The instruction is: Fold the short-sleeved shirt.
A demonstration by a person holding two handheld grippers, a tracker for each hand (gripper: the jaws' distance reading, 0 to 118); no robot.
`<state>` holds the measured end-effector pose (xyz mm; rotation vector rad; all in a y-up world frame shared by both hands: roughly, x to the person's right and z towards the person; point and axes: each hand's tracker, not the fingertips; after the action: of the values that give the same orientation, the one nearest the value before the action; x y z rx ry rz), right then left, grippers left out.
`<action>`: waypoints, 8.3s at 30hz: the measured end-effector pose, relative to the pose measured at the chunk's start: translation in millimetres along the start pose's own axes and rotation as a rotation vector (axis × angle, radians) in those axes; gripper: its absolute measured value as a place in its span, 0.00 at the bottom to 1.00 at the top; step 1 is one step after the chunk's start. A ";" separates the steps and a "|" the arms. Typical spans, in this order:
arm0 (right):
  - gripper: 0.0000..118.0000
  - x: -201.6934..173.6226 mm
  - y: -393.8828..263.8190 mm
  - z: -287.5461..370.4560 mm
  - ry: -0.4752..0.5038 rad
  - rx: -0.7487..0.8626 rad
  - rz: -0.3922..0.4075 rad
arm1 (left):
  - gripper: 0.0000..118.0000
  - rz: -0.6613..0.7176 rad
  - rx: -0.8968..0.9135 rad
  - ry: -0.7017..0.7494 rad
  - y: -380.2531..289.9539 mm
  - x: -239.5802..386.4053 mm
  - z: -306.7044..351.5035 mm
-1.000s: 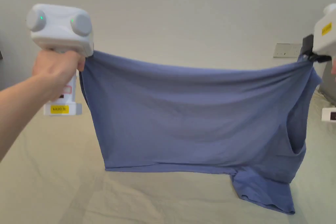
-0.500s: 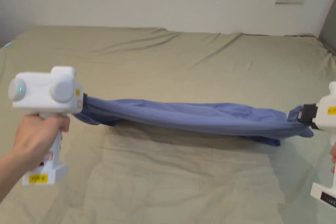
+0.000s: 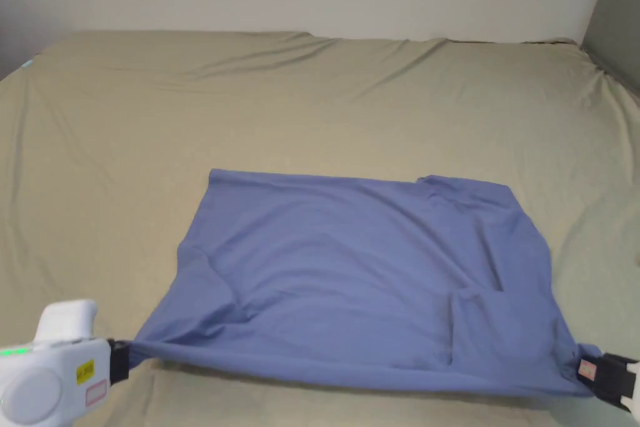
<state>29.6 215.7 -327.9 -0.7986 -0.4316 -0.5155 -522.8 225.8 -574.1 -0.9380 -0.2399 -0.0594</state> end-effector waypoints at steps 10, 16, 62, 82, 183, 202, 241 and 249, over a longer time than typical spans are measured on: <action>0.03 23.3 -27.4 -3.8 -0.051 -0.081 -0.046 | 0.00 0.010 -0.087 -0.033 -29.7 -10.9 1.8; 0.91 19.5 -25.0 2.7 -0.142 -0.074 -0.023 | 0.94 -0.017 -0.028 0.039 -36.5 -14.1 8.1; 0.02 19.8 -51.5 -1.2 -0.121 -0.158 0.033 | 0.01 0.059 -0.221 -0.046 -0.3 1.2 8.2; 0.02 -39.1 122.4 -90.5 -0.166 -0.135 0.058 | 0.01 0.013 -0.153 -0.078 159.6 33.5 -91.7; 0.00 -27.9 102.0 -7.2 -0.053 -0.024 0.023 | 0.00 -0.034 -0.085 -0.056 139.8 28.3 -65.0; 0.48 -15.6 175.0 -141.0 -0.162 -0.116 0.047 | 0.01 0.016 -0.211 0.016 202.5 61.3 -196.1; 0.00 -5.5 111.3 8.3 -0.015 -0.021 0.174 | 0.01 0.023 -0.078 -0.104 118.0 -10.0 -12.0; 0.00 18.0 22.7 64.8 -0.026 0.007 0.119 | 0.01 0.037 -0.062 -0.116 41.9 -31.0 35.2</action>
<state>46.2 273.7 -290.3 -0.8199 -0.4069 -0.3926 -552.7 277.2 -594.4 -1.0090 -0.3295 0.0213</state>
